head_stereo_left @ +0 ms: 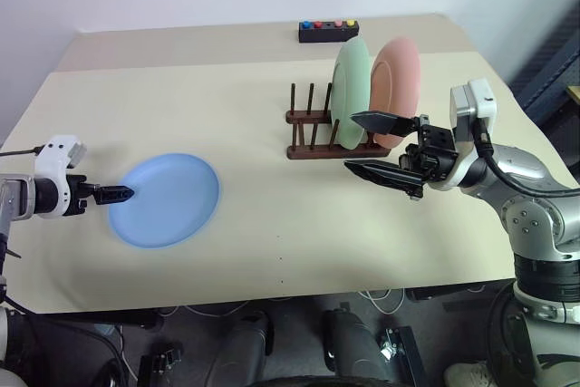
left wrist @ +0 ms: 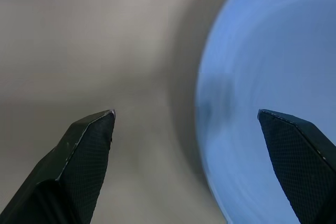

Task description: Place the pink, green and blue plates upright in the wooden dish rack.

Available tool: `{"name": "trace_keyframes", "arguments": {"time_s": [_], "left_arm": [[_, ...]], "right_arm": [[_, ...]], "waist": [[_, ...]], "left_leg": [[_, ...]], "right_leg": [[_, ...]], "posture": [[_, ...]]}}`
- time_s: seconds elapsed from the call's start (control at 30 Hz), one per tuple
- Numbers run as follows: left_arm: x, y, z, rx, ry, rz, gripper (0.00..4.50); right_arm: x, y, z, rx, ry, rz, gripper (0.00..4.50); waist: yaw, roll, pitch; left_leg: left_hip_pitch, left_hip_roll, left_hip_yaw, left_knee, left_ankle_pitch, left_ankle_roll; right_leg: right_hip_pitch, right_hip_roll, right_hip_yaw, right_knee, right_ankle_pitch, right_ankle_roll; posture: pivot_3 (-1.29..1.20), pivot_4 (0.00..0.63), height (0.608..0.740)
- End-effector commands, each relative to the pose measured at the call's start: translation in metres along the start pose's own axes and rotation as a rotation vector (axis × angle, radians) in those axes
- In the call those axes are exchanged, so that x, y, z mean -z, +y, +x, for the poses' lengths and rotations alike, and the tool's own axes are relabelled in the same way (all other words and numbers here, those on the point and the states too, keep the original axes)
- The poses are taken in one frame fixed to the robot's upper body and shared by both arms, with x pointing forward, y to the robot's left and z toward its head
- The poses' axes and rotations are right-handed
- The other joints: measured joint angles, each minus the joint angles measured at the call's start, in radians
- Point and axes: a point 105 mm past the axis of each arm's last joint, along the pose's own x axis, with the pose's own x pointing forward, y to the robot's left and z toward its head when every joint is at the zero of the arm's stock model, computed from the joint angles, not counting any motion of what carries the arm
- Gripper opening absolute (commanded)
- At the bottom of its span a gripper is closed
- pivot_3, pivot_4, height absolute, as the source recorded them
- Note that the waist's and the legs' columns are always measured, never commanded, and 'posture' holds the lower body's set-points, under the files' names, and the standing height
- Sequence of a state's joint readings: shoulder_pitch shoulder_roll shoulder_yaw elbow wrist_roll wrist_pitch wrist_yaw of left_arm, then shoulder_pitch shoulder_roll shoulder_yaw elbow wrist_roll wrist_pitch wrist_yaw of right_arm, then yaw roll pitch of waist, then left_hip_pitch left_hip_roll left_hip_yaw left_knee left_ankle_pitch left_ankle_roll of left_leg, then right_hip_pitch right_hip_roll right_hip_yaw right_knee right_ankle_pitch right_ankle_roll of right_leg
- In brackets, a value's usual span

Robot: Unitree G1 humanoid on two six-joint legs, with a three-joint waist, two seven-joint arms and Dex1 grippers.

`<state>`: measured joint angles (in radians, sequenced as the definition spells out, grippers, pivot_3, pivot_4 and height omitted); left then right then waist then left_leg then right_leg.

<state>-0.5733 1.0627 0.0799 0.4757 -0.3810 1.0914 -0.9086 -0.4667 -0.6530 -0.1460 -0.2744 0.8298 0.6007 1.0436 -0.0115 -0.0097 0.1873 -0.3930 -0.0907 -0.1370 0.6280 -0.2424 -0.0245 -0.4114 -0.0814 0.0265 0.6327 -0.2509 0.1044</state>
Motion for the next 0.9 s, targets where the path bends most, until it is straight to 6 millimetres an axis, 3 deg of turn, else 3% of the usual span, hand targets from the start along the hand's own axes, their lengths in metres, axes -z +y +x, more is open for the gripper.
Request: {"name": "trace_keyframes", "arguments": {"time_s": [0.03, 0.5, 0.8, 0.9], "left_arm": [[-0.014, -0.003, -0.011, 0.000, 0.049, -0.051, 4.50], [-0.007, -0.017, -0.006, 0.017, 0.209, -0.040, 4.50], [0.016, -0.015, 0.010, 0.000, 0.248, -0.019, 0.21], [0.013, -0.015, 0.011, 0.004, 0.212, -0.050, 0.03]], "right_arm": [[-0.009, 0.003, 0.001, -0.008, -0.019, -0.033, 4.42], [-0.006, 0.001, 0.003, 0.001, -0.019, -0.012, 4.42], [-0.009, -0.002, 0.006, 0.008, -0.015, -0.035, 4.50], [-0.011, -0.003, 0.006, 0.008, -0.022, -0.035, 4.50]], "waist": [[0.003, -0.001, 0.000], [-0.005, -0.002, 0.000], [-0.003, -0.001, 0.000], [-0.001, -0.001, 0.000]], "left_leg": [[0.000, 0.000, -0.001, 0.001, 0.000, 0.000], [0.000, 0.000, 0.001, 0.001, 0.000, 0.000], [0.000, 0.000, 0.001, 0.001, 0.000, 0.000], [0.001, 0.000, 0.001, 0.001, 0.000, 0.000]], "right_leg": [[0.001, 0.000, -0.001, 0.000, 0.000, 0.000], [-0.001, 0.000, 0.001, 0.002, 0.000, 0.000], [-0.001, 0.000, 0.001, 0.002, 0.000, 0.000], [0.000, 0.000, 0.001, 0.002, 0.000, 0.000]], "posture": [[0.00, 0.150, 0.740], [0.00, 0.150, 0.740], [0.00, 0.150, 0.740], [0.00, 0.150, 0.740]]}}
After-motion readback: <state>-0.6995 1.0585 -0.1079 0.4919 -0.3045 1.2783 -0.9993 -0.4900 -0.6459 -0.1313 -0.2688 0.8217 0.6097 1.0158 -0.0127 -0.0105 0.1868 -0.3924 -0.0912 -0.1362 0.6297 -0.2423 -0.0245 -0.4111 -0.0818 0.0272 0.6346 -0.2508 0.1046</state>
